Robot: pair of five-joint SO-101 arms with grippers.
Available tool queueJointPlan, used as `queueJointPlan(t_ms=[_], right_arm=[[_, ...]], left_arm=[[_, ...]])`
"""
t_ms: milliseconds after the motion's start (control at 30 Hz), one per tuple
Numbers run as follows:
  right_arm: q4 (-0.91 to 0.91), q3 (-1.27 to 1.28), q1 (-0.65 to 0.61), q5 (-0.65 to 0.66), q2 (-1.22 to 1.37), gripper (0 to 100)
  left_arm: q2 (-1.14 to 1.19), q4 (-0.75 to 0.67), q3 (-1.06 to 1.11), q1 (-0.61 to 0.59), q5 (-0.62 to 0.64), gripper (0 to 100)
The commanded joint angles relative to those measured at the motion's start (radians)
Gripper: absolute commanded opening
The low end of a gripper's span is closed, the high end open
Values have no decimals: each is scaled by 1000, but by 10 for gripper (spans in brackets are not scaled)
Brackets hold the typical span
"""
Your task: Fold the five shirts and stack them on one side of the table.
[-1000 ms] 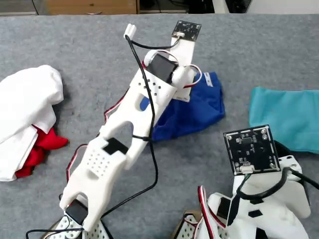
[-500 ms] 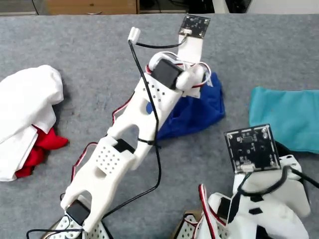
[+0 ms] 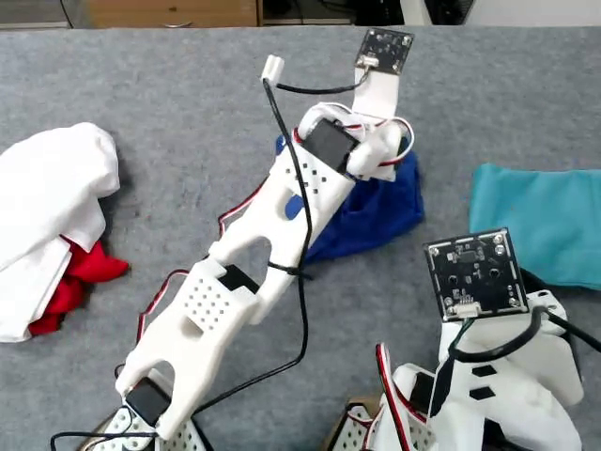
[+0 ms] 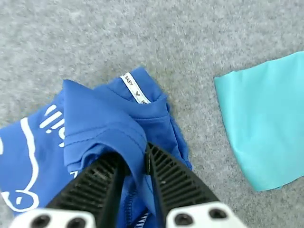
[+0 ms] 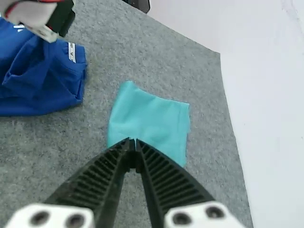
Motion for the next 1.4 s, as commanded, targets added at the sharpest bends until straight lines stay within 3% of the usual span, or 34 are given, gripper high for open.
queueJointPlan(t_ms=[0, 233, 533, 667, 867, 1200, 1367], right_arm=[[11, 5, 12, 8, -1, 27], [11, 5, 12, 8, -1, 27], [11, 30, 12, 8, -1, 27], [9, 84, 12, 6, -1, 27], [-78, 153, 7, 2, 7, 27], [-327, 335, -16, 2, 228, 27], [-397, 275, -117, 0, 417, 27]], left_arm=[[-13, -26, 3, 23, 5, 19], [-22, -28, -2, 25, 31, 218], [-24, -12, -143, -25, -21, 217], [-21, 92, -244, -94, -81, 209], [-15, 311, -354, -218, -212, 48], [-13, 345, -321, -476, -311, 19], [-13, 344, -192, -431, -354, 19]])
